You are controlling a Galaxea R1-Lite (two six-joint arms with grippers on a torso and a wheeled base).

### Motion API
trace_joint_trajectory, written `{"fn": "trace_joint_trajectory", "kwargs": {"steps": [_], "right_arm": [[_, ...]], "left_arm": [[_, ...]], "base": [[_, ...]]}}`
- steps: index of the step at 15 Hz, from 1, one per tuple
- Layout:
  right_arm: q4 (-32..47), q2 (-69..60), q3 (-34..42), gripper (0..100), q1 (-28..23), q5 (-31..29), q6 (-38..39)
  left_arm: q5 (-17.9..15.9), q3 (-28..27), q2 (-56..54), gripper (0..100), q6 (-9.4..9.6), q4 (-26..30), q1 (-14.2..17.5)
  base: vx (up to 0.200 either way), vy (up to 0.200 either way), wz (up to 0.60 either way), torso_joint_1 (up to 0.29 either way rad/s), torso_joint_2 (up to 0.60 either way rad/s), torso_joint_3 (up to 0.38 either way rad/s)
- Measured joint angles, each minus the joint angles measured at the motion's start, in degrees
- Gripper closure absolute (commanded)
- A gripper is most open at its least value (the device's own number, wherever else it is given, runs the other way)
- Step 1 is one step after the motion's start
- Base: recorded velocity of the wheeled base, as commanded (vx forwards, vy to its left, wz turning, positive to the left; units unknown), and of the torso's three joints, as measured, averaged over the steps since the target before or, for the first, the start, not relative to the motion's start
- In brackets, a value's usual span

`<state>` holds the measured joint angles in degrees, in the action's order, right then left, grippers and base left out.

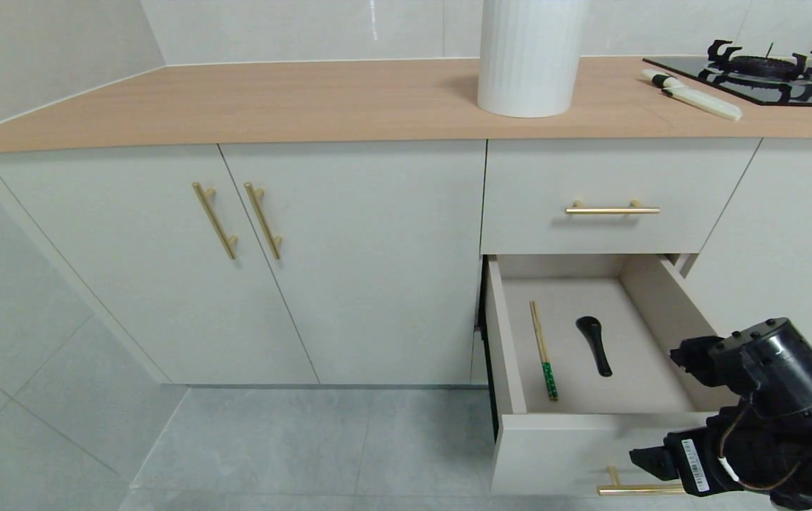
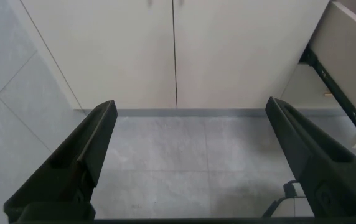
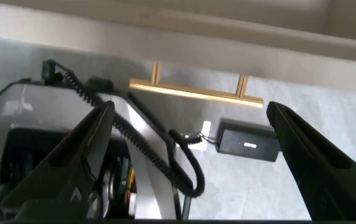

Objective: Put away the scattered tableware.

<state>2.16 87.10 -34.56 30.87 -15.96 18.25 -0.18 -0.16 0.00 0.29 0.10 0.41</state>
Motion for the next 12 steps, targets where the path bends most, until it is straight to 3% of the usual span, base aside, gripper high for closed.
{"fn": "trace_joint_trajectory", "kwargs": {"steps": [5, 12], "right_arm": [[-8.62, 6.31, -1.24, 0, -2.21, -1.74, -0.22], [-8.97, 13.99, -11.5, 0, -9.34, -1.55, -1.91]], "left_arm": [[0.0, 0.05, -0.02, 0, -0.02, 0.0, 0.0], [0.0, 0.02, 0.0, 0, -0.02, 0.0, 0.0]], "base": [[0.0, 0.0, 0.0, 0.0, 0.0, 0.0], [0.0, 0.0, 0.0, 0.0, 0.0, 0.0]]}}
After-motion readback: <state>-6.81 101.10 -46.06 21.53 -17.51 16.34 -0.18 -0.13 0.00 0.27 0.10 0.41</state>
